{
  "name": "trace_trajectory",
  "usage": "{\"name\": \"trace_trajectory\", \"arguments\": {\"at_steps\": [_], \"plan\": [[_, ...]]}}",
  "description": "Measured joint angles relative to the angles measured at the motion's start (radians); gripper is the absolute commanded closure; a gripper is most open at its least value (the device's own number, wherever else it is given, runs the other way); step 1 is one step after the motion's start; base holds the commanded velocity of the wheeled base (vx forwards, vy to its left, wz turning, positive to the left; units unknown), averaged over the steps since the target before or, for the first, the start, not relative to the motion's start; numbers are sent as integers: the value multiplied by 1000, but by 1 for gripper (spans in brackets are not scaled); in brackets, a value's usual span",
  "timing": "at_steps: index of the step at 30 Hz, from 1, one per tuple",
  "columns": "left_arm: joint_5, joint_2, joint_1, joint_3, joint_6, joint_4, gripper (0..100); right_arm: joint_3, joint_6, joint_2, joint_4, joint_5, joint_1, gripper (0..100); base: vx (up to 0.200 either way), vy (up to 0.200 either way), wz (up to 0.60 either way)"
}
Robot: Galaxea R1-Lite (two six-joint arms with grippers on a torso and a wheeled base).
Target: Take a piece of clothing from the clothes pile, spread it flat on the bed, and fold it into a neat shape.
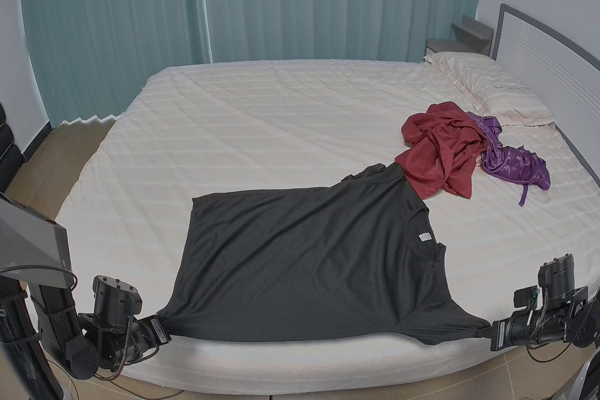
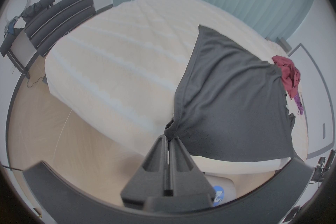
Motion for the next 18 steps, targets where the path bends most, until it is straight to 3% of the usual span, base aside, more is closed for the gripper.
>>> {"name": "trace_trajectory", "arguments": {"at_steps": [9, 18], "plan": [[10, -76, 10, -2, -7, 7, 100, 1, 11, -120, 59, 6, -18, 100, 0, 0, 0], [10, -73, -10, 6, 43, 165, 100, 5, -25, -153, 191, 2, -20, 100, 0, 0, 0]]}}
